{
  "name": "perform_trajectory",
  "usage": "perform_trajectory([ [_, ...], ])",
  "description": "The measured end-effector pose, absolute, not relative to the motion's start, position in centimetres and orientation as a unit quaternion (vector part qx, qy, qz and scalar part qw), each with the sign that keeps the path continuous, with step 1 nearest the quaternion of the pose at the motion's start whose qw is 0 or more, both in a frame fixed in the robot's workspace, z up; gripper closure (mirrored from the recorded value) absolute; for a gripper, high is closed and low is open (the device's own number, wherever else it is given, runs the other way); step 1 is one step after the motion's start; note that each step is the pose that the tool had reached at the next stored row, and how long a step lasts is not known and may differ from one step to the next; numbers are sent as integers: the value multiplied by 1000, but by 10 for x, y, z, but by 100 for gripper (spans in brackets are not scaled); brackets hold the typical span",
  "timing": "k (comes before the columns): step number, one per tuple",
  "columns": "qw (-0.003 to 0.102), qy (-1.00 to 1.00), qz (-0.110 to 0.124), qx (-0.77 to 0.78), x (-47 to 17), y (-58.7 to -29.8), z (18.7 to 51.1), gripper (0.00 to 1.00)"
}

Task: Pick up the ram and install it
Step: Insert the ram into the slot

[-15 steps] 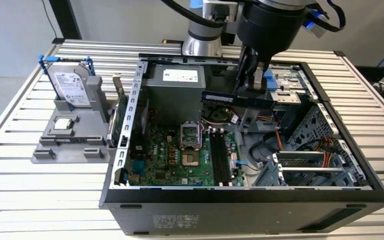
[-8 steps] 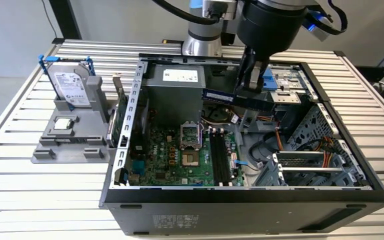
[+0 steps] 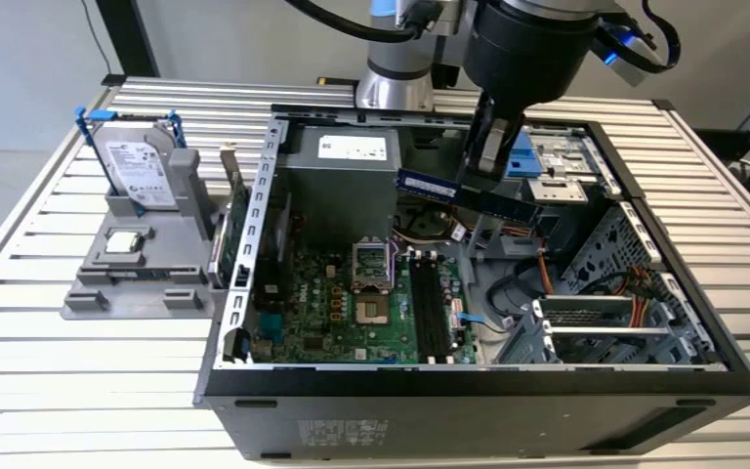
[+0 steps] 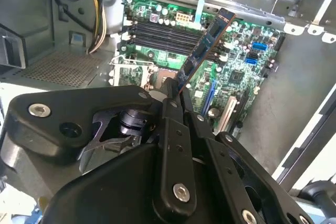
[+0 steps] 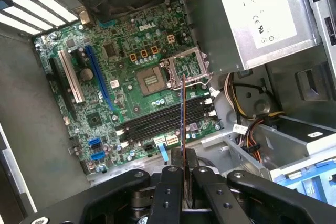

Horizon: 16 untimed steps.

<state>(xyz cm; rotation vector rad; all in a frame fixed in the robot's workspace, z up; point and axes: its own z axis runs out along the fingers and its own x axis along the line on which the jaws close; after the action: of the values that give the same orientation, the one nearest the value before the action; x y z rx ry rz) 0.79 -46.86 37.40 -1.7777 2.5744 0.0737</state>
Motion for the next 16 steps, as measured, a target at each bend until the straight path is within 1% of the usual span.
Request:
perform_trajectory([
  [16, 9, 878, 23, -477, 8, -469, 374, 100],
])
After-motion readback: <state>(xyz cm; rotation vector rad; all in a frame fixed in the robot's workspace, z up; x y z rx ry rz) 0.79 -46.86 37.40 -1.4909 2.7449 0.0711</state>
